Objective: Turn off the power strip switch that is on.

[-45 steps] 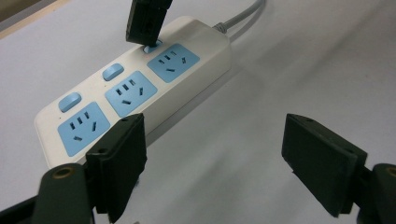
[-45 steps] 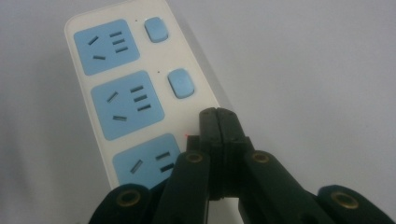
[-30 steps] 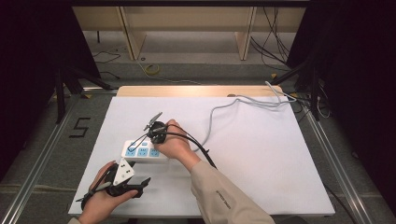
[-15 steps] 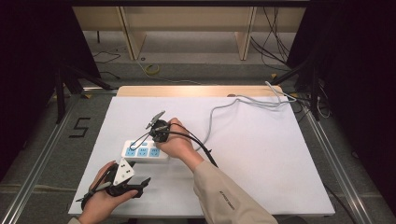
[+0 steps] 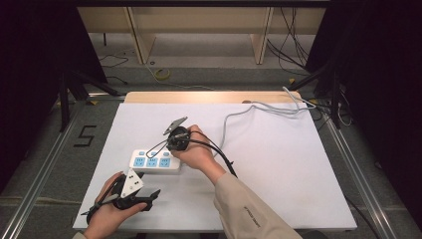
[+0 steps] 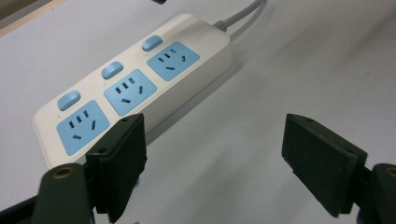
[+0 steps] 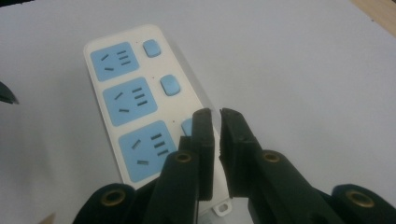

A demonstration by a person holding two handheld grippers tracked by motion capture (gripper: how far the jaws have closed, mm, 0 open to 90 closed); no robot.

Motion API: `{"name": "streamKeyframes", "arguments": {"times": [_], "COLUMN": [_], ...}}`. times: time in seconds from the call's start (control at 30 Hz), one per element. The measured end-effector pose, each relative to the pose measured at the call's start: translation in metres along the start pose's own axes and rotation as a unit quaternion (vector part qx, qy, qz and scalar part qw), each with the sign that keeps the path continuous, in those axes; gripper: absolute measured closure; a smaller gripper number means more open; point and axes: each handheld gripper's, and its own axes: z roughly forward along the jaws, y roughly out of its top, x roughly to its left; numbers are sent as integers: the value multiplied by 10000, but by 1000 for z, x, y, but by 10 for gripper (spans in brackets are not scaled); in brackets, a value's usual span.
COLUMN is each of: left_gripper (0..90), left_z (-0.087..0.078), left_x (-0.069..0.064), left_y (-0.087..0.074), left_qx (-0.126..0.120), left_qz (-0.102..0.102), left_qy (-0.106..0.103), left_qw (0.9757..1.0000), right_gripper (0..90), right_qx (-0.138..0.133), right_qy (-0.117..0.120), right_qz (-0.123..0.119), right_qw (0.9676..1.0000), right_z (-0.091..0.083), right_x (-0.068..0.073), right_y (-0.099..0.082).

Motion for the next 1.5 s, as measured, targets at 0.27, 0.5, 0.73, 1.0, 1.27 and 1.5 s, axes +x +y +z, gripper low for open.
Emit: {"name": "streamKeyframes", "arguments": {"times": [0.27, 0.5, 0.73, 1.0, 1.27, 1.5], "left_gripper": [220, 221, 220, 220, 220, 220], "left_z": [0, 0, 1, 1, 1, 1], "left_x": [0, 0, 0, 1, 2, 2], "left_y": [0, 0, -1, -1, -2, -2], "left_qx": [3, 13, 20, 13, 23, 48], "left_qz": [-2, -11, -26, -56, -73, -87], "left_qy": [2, 13, 19, 24, 35, 44], "left_qw": [10000, 10000, 10000, 10000, 10000, 9999], "right_gripper": [780, 748, 723, 679, 641, 617], "right_qx": [-181, -279, -331, -352, -453, -457], "right_qy": [40, -59, -100, -118, -174, -209], "right_qz": [140, 261, 330, 451, 606, 742], "right_qw": [9997, 9993, 9989, 9983, 9970, 9960], "right_z": [-17, -35, -53, -70, -90, -107], "right_x": [-6, -11, -13, -15, -17, -18], "right_y": [-14, -30, -44, -61, -82, -108]}}
